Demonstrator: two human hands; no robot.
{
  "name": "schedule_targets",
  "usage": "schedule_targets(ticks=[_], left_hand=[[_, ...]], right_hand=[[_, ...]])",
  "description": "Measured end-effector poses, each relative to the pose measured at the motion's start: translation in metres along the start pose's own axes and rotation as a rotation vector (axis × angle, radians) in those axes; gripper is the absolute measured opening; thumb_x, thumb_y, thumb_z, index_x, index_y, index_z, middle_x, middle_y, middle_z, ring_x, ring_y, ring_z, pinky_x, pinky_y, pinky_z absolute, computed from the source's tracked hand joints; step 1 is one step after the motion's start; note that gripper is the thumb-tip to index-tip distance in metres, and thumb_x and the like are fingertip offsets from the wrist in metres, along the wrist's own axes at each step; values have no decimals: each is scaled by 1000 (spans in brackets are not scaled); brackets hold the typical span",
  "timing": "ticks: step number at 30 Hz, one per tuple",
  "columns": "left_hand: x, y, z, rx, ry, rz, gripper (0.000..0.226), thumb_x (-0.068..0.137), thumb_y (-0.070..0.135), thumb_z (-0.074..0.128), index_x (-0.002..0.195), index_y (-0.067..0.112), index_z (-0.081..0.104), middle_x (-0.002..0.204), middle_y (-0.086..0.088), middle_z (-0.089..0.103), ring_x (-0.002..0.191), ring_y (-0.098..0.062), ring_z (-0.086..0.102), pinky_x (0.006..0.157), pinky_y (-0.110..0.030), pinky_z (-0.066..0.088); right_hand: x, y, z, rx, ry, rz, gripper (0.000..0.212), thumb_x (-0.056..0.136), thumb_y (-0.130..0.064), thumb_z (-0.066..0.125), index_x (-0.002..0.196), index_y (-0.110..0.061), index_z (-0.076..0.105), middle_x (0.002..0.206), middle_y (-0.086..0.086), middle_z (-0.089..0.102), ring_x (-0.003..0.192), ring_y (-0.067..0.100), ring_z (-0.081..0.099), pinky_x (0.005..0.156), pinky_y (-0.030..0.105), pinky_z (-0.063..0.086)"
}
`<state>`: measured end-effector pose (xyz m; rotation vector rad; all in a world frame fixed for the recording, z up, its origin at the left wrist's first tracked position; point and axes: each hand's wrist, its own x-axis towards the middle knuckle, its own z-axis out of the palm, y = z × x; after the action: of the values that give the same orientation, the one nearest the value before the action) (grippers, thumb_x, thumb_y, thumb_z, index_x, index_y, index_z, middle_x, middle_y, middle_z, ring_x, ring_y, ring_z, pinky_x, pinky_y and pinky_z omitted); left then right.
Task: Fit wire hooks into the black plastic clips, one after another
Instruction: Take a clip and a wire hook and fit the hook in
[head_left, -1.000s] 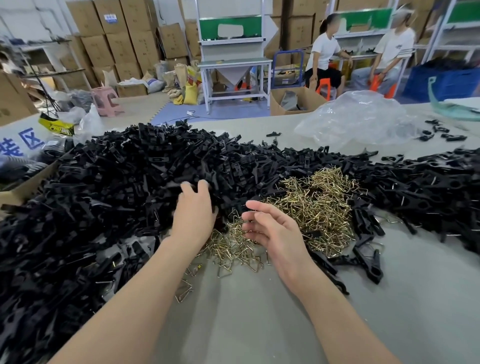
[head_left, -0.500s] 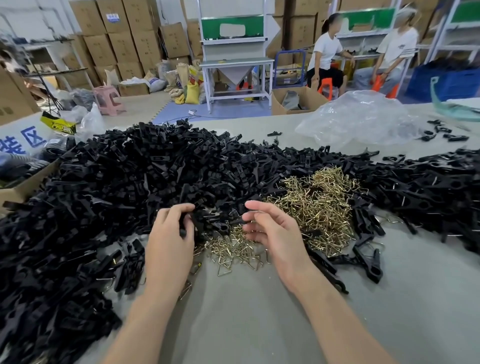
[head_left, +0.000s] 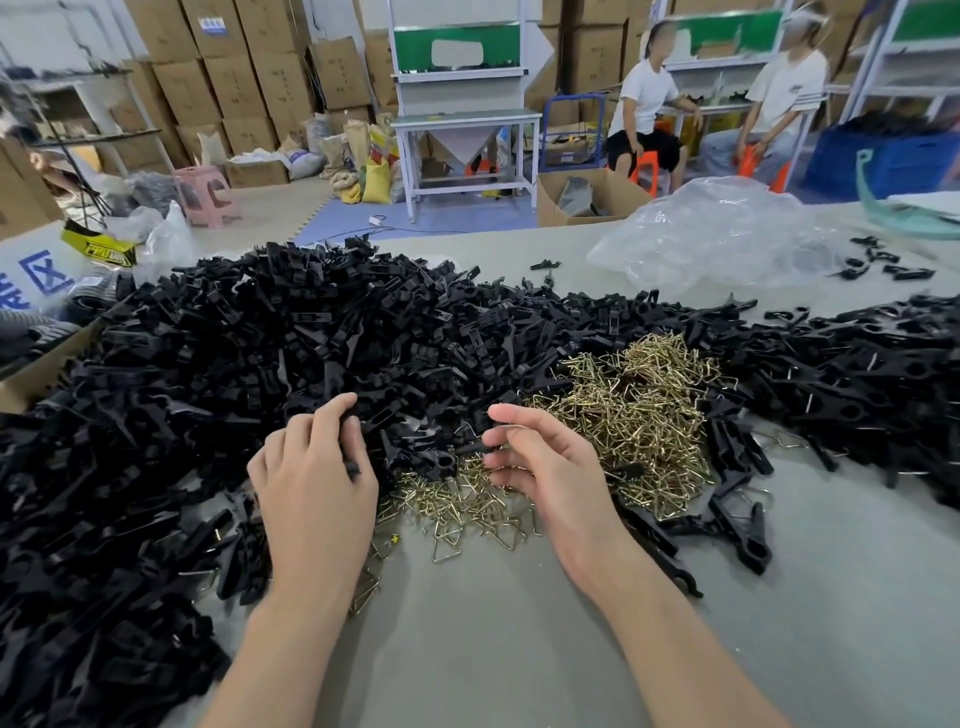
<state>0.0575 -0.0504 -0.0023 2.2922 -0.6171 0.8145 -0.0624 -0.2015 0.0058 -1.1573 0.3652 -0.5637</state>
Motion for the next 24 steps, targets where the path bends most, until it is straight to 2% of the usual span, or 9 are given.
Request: schedule_targets(ticks=[3,7,8,11,14,16,18,21,24], left_hand=[[-1,2,0,-29,-27,-8,27,98,13,54,124,15,63,102,-5,64,95,-29,58,98,-45,37],[1,3,-5,-60,-20,-40,31,105,28,39,123,16,61,70,5,62,74,-20,58,100,-38,34],[2,4,-7,-76,-17,-49,34,106,30,36,123,15,61,71,4,63,74,-21,59,100,-38,34],[1,10,-14,-150,-2,-57,35,108,29,35,125,13,60,96,-4,70,86,-26,62,96,-34,34],[-4,27,-20,-235,-17,19,37,105,32,37,126,14,61,113,-4,68,93,-26,60,86,-32,40],[-11,39,-21,-261,-69,127,40,104,34,36,126,14,61,113,-2,67,92,-27,62,82,-33,45],[-17,47,-20,-261,-150,247,42,103,35,35,131,14,59,109,-2,66,87,-26,63,78,-36,50],[-20,48,-17,-241,-280,343,47,100,35,35,141,16,48,112,-2,66,84,-25,67,69,-42,57],[-19,42,-17,-182,-351,412,53,95,31,47,145,16,44,118,-4,69,74,-23,70,57,-40,58]], right_hand=[[0,0,0,9,3,0,32,100,-2,51,102,-18,78,92,6,74,79,16,67,70,23,55],[-1,0,0,5,3,1,32,100,-2,50,101,-19,77,91,5,74,79,15,67,71,22,55],[-1,-1,0,4,1,2,32,100,-1,50,102,-18,77,91,5,74,78,15,67,70,22,55],[-2,-2,0,-4,-8,2,30,100,-2,51,103,-17,77,91,4,74,78,14,67,70,21,55],[-4,-3,2,-40,-48,-18,25,102,-8,54,108,-18,76,95,4,76,81,15,69,73,24,56],[-7,-3,6,-68,-122,-45,20,102,-20,58,114,-20,74,102,3,77,89,17,72,77,28,59],[-10,-2,11,-89,-208,-52,27,98,-29,61,119,-17,72,107,2,77,98,18,73,79,28,59],[-13,-3,13,-118,-245,-80,21,102,-19,57,105,-8,74,93,4,76,90,17,72,78,26,58],[-13,-3,12,-185,-247,-100,25,104,-18,55,88,-7,70,73,6,67,75,17,66,77,26,56]])
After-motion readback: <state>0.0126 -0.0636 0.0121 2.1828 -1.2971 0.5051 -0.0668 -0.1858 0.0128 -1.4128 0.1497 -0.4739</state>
